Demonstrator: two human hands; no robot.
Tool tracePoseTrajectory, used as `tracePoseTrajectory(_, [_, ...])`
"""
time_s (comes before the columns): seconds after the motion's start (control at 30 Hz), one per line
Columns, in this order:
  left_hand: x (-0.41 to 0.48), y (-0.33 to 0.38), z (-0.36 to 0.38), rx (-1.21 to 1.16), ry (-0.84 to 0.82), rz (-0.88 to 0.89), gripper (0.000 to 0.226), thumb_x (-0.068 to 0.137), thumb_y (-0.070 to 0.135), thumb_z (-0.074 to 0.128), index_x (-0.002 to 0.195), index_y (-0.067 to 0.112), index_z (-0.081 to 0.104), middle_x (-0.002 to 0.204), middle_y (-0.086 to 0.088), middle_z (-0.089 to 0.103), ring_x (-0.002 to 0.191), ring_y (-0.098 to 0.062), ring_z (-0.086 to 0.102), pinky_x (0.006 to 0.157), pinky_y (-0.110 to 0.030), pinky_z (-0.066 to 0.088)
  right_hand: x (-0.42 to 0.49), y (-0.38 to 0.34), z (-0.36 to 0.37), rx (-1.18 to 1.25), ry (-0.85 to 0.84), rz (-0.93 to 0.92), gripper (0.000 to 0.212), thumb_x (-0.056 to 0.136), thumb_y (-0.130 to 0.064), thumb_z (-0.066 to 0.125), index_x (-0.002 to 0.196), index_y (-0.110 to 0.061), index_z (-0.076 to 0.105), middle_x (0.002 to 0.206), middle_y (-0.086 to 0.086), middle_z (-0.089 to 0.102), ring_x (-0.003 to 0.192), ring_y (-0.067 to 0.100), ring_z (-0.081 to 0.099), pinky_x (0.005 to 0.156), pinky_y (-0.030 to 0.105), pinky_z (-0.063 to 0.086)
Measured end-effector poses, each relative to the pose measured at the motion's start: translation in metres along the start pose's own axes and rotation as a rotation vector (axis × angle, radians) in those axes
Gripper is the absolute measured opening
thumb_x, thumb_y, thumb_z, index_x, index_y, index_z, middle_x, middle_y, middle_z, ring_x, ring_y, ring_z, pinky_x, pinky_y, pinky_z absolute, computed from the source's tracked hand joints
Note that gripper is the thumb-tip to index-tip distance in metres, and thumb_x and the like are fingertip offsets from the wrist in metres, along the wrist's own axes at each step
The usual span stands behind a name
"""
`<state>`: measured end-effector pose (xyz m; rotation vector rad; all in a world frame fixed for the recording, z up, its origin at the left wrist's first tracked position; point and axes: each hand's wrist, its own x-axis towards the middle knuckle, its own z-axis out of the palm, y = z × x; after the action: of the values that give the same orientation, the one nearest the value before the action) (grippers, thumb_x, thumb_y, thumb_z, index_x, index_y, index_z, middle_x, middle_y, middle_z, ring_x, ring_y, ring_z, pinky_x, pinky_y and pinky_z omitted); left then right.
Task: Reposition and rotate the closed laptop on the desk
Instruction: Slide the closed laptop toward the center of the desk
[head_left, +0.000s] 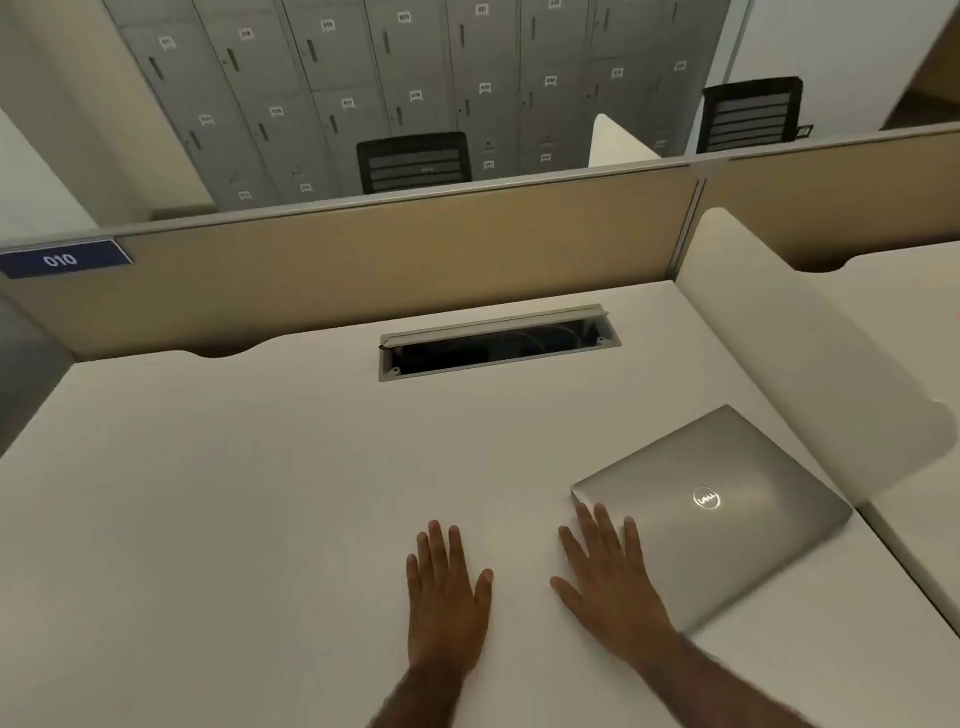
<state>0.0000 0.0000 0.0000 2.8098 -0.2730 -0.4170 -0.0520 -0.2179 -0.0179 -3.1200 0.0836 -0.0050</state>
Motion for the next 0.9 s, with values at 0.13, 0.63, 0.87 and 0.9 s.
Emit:
tracePoseTrajectory(0.13, [0.003, 0.010, 0.009, 0.019, 0.055, -0.003, 0.074, 0.096, 0.055, 0.008, 0.156, 0.018, -0.012, 0.164, -0.005, -0.025, 0.152, -0.025, -0.023, 0.124, -0.039, -0.012, -0.004, 0.006, 0.001, 0.047, -0.043, -0.007, 0.063, 0.099, -0.052, 0.040, 0.137, -0.011, 0.070, 0.154, 0.021, 0.057, 0.148, 0.036, 0.035, 0.121, 0.055, 0.006])
tracePoseTrajectory(0.63, [0.013, 0.139, 0.010, -0.169, 0.021, 0.036, 0.063, 0.098, 0.042, 0.038, 0.154, 0.014, 0.027, 0.155, -0.007, 0.033, 0.142, -0.024, 0.032, 0.118, -0.034, 0.029, 0.006, 0.157, -0.014, 0.237, 0.156, 0.191, 0.047, 0.094, -0.038, 0.048, 0.121, -0.011, 0.075, 0.132, 0.015, 0.073, 0.126, 0.031, 0.062, 0.107, 0.051, 0.042])
tracePoseTrajectory(0.87, [0.023, 0.187, 0.005, -0.627, -0.130, -0.239, 0.058, 0.094, 0.034, 0.053, 0.145, 0.013, 0.038, 0.130, -0.007, 0.045, 0.123, -0.030, 0.053, 0.101, -0.039, 0.045, 0.024, 0.230, -0.033, 0.328, 0.122, 0.532, 0.043, 0.093, -0.034, 0.072, 0.124, -0.004, 0.073, 0.132, 0.020, 0.071, 0.123, 0.041, 0.067, 0.104, 0.056, 0.051])
tracePoseTrajectory(0.9, [0.023, 0.194, 0.006, -0.686, -0.150, -0.279, 0.059, 0.092, 0.032, 0.055, 0.145, 0.012, 0.038, 0.131, -0.009, 0.045, 0.118, -0.031, 0.055, 0.098, -0.037, 0.045, 0.026, 0.237, -0.036, 0.336, 0.116, 0.566, 0.046, 0.094, -0.036, 0.075, 0.127, -0.004, 0.071, 0.134, 0.019, 0.070, 0.126, 0.041, 0.064, 0.106, 0.055, 0.049])
